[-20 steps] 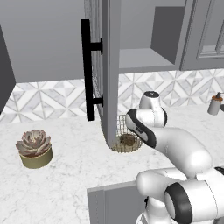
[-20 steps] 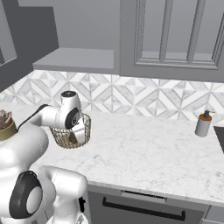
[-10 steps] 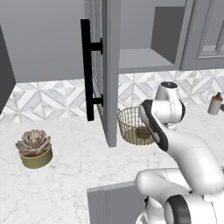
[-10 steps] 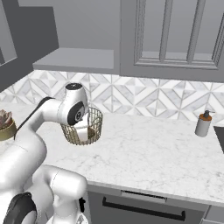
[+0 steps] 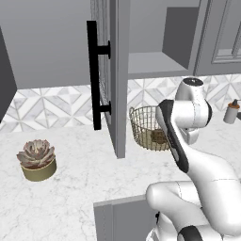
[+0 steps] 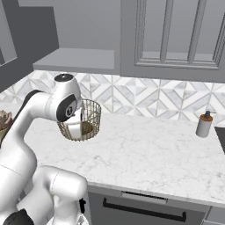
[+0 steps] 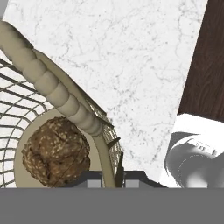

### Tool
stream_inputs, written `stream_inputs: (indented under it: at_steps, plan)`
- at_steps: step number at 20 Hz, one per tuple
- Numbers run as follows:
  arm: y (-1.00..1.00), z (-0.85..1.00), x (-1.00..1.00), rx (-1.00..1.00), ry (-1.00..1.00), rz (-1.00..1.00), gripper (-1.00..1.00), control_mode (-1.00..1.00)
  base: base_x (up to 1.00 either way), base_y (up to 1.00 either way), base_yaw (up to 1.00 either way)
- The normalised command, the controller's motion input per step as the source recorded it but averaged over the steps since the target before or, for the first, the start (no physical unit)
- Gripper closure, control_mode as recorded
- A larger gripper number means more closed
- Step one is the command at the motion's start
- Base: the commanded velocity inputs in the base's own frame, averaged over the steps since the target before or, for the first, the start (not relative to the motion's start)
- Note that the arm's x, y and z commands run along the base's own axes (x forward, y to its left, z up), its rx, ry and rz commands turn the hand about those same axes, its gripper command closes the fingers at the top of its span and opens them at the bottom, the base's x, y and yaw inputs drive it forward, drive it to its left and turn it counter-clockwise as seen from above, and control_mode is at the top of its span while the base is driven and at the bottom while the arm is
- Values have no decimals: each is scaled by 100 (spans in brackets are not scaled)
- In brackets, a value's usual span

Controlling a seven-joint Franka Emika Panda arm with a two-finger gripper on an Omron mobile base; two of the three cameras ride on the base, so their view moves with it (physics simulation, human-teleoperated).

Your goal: Open the cabinet, pick up the bread from the cabinet and place it in the basket. Then move the basket to the dining counter.

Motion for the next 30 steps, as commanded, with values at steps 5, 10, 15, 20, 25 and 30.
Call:
stream_inputs:
  at_steps: [5, 10, 15, 20, 25, 30]
  plan:
    - [-5, 17, -23, 0, -12, 0, 100, -100, 0, 0, 0]
    - [0, 0, -2, 0, -6, 0, 100, -100, 0, 0, 0]
    - [0, 0, -5, 0, -1, 0, 100, -100, 0, 0, 0]
    - [0, 0, -3, 0, 0, -1, 100, -100, 0, 0, 0]
    - [0, 0, 0, 0, 0, 0, 100, 100, -21, -52, -6]
    - [0, 0, 0, 0, 0, 0, 100, 100, -70, -100, -33]
